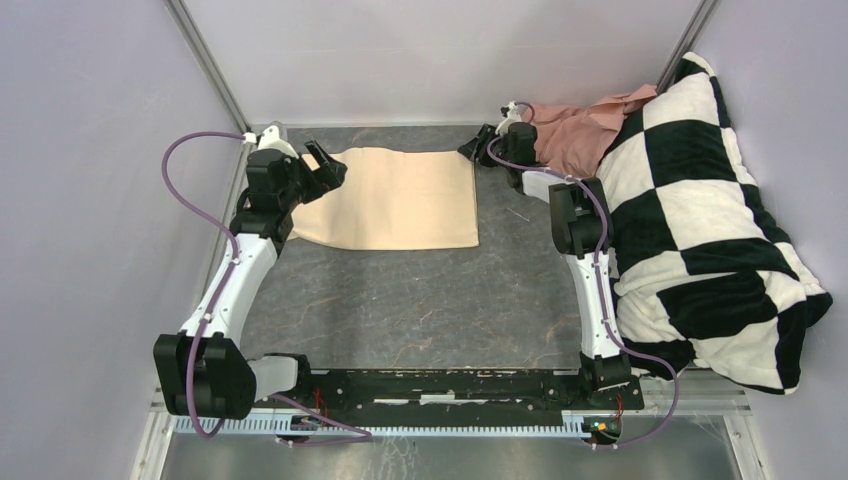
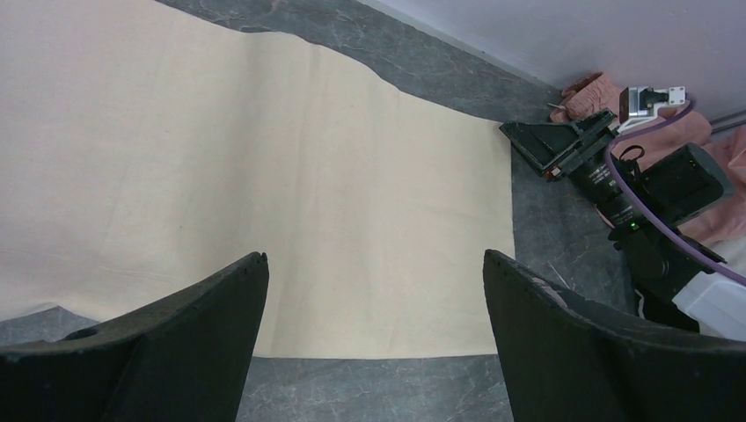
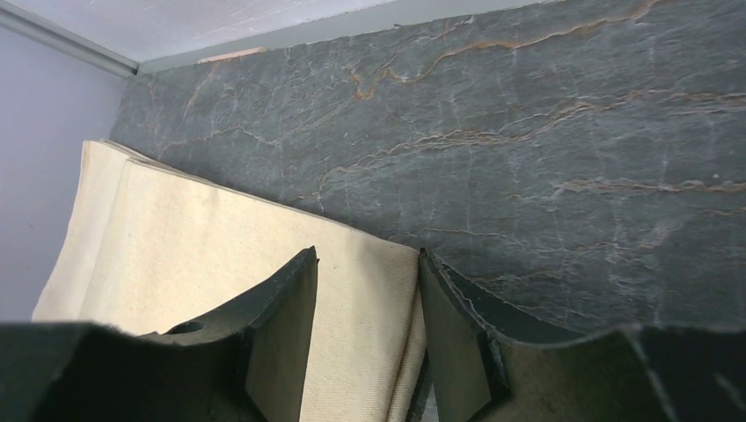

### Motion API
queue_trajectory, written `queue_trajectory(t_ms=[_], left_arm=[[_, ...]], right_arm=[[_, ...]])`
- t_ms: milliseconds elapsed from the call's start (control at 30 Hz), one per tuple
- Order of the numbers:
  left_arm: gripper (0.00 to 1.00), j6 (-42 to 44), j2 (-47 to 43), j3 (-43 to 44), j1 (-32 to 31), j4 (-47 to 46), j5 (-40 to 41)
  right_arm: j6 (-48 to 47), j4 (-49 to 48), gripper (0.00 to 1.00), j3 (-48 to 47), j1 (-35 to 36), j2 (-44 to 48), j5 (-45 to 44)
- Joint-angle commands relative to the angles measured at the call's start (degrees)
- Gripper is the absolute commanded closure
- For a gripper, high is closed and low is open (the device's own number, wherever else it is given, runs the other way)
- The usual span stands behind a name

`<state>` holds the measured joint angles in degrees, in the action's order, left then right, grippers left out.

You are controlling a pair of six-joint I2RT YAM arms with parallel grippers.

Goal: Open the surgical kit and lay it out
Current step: Open the surgical kit at the center of the board.

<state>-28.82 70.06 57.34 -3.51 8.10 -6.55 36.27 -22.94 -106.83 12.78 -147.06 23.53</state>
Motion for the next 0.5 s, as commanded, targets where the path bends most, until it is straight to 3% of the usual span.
queue_trajectory(t_ms=[0, 467], left_arm=[[0.03, 1.66, 0.25, -0.28, 0.03, -1.13, -0.11], [0.03, 1.18, 1.03, -0.30, -0.03, -1.08, -0.85]], right_arm=[[-3.10, -0.28, 0.48, -1.68, 1.43, 3.88, 1.27], [-6.51, 1.62, 0.45, -1.72, 1.74, 6.90, 1.07]])
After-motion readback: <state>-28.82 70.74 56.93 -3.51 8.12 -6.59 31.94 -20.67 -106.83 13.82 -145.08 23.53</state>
